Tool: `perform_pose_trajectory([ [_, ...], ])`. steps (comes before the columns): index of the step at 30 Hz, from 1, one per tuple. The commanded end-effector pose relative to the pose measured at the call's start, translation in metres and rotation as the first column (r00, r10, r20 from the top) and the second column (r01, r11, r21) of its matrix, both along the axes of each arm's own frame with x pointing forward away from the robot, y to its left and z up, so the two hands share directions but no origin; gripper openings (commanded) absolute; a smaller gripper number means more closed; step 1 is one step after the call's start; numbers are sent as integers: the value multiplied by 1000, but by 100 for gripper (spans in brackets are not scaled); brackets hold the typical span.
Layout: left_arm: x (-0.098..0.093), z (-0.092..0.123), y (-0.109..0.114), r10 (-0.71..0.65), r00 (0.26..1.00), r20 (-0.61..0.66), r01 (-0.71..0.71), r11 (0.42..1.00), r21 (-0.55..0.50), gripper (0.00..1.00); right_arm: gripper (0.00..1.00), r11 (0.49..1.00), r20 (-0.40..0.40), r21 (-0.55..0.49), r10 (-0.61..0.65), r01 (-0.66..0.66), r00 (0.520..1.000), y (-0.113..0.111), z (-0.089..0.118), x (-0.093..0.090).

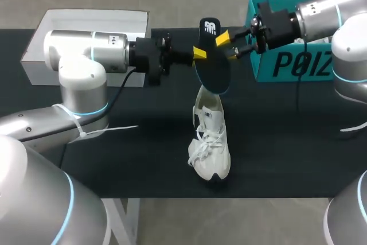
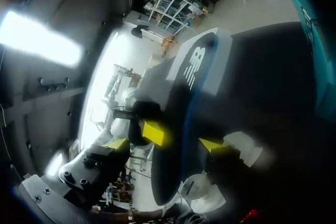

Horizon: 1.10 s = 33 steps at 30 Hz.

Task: Take the shoe out of the shoebox, open the shoe tongue, remove and reinsert the insole, then place the shoe into the shoebox

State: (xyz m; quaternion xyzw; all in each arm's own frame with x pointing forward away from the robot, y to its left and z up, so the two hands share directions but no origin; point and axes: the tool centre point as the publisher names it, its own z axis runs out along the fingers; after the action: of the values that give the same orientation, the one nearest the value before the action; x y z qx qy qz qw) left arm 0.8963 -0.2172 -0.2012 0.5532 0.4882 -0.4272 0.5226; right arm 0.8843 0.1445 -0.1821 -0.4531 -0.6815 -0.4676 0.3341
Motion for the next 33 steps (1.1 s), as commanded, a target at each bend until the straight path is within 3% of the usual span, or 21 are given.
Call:
perform_pose_trajectory([
  [1, 0, -1, -2, 3, 1000, 3, -3, 1000, -2, 0, 51, 1000, -6, -2, 6, -6, 1000, 5, -3, 2],
  [9, 0, -1, -2, 3, 1000, 3, -3, 1000, -2, 0, 45, 1000, -12, -4, 15, -15, 1000, 9, -5, 0],
  [12, 0, -1, -2, 3, 1000, 3, -3, 1000, -2, 0, 29, 1000, -11, -4, 12, -12, 1000, 8, -5, 1],
  [13, 0, -1, -2, 3, 1000, 3, -3, 1000, -2, 0, 6, 1000, -11, -4, 10, -10, 1000, 8, -5, 1],
  [14, 0, -1, -2, 3, 1000, 3, -3, 1000, -2, 0, 0, 1000, -11, -5, 9, -9, 1000, 8, -5, 2],
  [27, 0, 0, -3, -16, 1000, -8, 17, 1000, 11, 0, 0, 999, 3, -21, -27, 27, 1000, 1, 3, -1],
  [28, -1, 3, -4, -30, 999, -28, 32, 998, 46, 29, 0, 999, 6, -22, -31, 31, 1000, 1, 4, -1],
  [29, -2, 4, -4, -26, 998, -55, 31, 995, 91, 98, 0, 999, 10, -27, -35, 35, 999, 0, 5, -1],
  [33, -8, 10, 1, -35, 986, -165, 66, 981, 184, 100, 0, 998, 24, -34, -58, 59, 998, -4, 8, 1],
])
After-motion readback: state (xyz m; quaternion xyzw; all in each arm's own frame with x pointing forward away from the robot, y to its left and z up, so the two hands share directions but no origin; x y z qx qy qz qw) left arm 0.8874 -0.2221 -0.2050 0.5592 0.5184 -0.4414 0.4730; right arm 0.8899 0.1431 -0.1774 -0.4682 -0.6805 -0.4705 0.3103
